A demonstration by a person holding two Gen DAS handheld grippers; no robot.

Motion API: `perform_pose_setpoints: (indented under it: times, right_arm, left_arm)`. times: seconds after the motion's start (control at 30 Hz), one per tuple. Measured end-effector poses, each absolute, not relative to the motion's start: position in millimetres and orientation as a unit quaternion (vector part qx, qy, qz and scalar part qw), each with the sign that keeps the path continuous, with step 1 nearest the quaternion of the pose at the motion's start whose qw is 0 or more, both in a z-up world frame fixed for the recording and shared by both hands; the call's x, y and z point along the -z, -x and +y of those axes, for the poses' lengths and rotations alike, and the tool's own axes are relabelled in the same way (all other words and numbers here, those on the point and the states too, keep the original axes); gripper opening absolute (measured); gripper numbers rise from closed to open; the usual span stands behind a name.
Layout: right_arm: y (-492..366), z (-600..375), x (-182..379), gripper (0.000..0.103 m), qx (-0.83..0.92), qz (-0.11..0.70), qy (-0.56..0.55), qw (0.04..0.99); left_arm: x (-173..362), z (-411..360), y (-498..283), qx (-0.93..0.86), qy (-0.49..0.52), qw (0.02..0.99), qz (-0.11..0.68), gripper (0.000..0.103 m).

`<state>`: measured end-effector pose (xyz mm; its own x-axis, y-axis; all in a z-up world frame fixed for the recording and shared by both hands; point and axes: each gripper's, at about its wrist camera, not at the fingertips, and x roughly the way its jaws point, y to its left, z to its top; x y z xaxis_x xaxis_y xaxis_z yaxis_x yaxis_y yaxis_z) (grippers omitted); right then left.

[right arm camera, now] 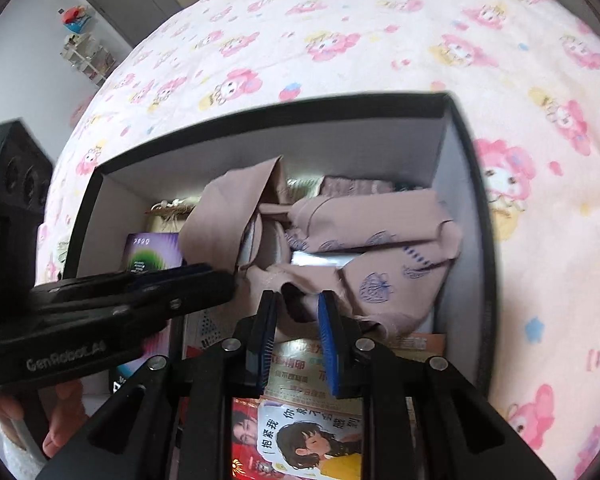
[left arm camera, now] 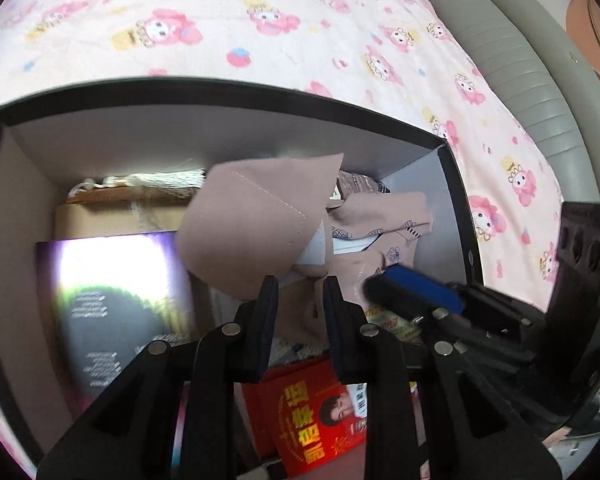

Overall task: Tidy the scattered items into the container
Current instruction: 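Open both grippers to release the bag into the box, then move the left gripper to the clear printed phone case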

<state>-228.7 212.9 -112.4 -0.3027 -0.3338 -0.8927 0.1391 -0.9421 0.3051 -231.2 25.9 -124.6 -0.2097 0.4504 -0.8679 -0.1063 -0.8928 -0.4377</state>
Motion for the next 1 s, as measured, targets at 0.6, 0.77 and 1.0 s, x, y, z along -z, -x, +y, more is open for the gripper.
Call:
perform_pose_setpoints:
  times: [0.6,0.77,1.0]
  right_arm:
    - [107,191,42,0.032,0.875,-0.058,-0.472,0.093]
    - [72,180,33,0.032,0.874,-0.052,-0.473,0.101]
    - [36,147,25,0.032,0.873,-0.029,-0.469,0.131]
  left_arm:
    - [47,31,102,-0.821,0.526,0.201,-0.094,0.033]
    - [35,18,64,-0.827,0.517,0.201,-0.095,0.033]
    - [32,-12,30,-0.832,0.511,0.193,-0.099,0.033]
